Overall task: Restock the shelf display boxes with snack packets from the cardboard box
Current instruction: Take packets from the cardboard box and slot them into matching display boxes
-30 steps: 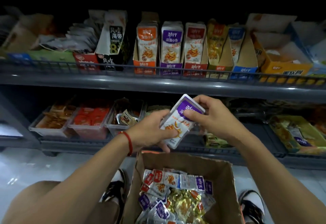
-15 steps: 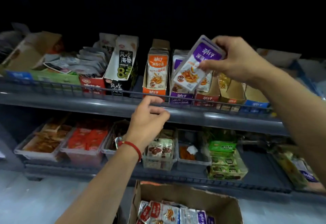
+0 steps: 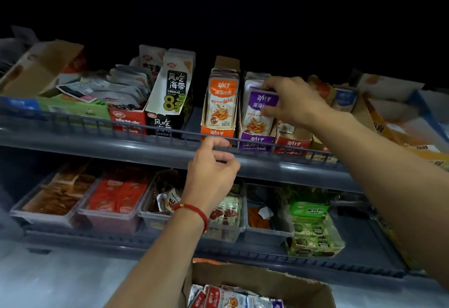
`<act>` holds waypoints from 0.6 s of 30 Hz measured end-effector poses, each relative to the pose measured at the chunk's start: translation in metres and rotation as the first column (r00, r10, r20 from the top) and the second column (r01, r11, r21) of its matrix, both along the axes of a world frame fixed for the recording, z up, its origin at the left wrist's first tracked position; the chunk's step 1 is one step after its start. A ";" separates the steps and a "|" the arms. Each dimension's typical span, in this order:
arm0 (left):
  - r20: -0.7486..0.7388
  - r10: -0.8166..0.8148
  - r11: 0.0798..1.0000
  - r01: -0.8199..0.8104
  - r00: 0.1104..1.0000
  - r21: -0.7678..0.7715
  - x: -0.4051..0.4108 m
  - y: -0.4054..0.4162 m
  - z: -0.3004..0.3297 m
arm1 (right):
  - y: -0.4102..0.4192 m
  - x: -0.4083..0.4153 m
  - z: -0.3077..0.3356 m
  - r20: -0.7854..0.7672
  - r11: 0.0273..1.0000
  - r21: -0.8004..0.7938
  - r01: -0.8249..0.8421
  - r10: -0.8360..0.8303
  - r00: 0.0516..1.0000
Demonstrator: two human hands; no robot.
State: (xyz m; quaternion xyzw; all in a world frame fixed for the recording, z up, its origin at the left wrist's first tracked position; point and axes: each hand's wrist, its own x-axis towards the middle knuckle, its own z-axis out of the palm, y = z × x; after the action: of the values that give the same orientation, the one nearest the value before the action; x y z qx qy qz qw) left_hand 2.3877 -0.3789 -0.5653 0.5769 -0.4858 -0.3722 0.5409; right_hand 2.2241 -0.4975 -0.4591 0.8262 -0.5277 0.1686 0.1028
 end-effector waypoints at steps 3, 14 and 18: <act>0.003 0.007 1.000 -0.007 1.000 0.007 0.001 0.000 0.000 | 0.002 -0.001 -0.003 -0.002 0.991 -0.130 -0.022 0.022 1.000; 0.059 -0.005 1.000 0.003 0.998 0.023 -0.002 0.005 -0.003 | 0.003 -0.006 -0.010 -0.023 0.954 -0.298 -0.043 0.037 0.999; 0.140 -0.019 1.000 0.017 0.990 0.014 -0.004 0.010 -0.005 | 0.024 -0.020 -0.015 0.003 0.945 -0.317 -0.082 0.087 0.996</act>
State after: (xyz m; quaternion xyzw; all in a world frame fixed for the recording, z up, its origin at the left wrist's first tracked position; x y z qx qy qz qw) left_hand 2.3834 -0.3693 -0.5702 0.6007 -0.5251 -0.3390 0.4984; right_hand 2.2042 -0.4736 -0.4743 0.8194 -0.4589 0.2622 0.2221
